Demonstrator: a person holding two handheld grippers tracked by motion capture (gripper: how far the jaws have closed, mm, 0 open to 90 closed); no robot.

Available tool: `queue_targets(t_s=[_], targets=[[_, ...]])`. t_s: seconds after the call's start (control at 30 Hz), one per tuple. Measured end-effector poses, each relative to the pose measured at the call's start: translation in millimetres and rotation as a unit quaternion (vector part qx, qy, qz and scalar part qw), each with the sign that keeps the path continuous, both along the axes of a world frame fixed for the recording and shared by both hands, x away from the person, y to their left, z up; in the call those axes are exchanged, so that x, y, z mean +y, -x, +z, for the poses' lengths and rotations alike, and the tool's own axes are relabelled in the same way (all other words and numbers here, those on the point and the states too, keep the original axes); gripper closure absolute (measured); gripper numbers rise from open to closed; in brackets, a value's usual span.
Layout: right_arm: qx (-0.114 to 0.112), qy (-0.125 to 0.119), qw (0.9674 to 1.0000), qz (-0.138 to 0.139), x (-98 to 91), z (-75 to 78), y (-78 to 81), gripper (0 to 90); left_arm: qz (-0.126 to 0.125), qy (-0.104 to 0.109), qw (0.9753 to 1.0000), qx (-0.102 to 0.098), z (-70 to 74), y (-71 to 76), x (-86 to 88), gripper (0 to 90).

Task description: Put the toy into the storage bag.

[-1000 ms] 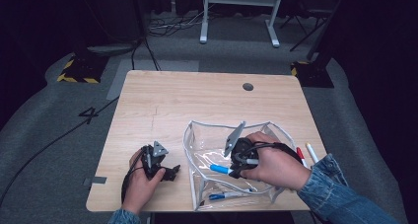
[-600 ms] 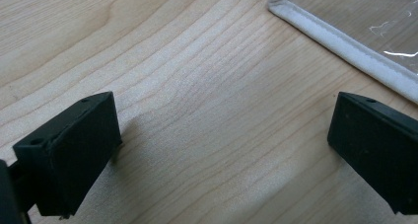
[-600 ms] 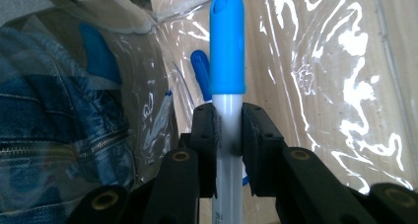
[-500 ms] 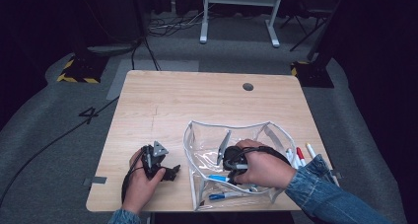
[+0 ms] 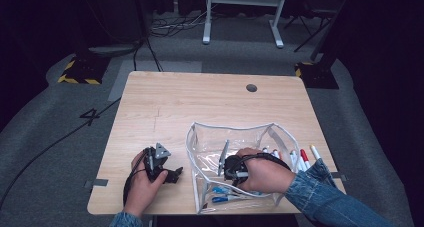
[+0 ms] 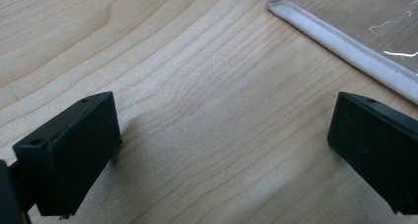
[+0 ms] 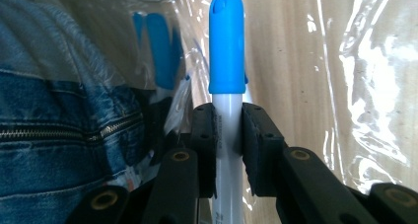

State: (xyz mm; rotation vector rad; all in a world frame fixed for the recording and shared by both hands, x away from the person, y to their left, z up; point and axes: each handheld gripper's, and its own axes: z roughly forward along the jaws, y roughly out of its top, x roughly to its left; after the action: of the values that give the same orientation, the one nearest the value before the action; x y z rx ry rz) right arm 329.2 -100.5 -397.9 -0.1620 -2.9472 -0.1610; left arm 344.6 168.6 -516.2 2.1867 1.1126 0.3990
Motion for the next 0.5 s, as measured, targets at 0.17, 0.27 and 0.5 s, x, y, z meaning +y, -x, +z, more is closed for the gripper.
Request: queue_targets(t_s=[0.17,0.27,0.5], targets=[[-0.015,-0.021,0.9996,-0.009,-3.3,2.1,-2.8,63.5,-0.003,0.002,1.0,0.002,-0.2,0.0,0.1,0.0],[-0.036,-0.049,0.9978,-0.027,-6.3,11.8,-5.2,60.4,-0.003,0.002,1.0,0.002,-0.2,0.0,0.1,0.0],[-0.104,-0.114,0.9861,-0.06,-17.2,46.0,-8.3,59.9,-0.003,0.002,1.0,0.002,-0.2,0.0,0.1,0.0]])
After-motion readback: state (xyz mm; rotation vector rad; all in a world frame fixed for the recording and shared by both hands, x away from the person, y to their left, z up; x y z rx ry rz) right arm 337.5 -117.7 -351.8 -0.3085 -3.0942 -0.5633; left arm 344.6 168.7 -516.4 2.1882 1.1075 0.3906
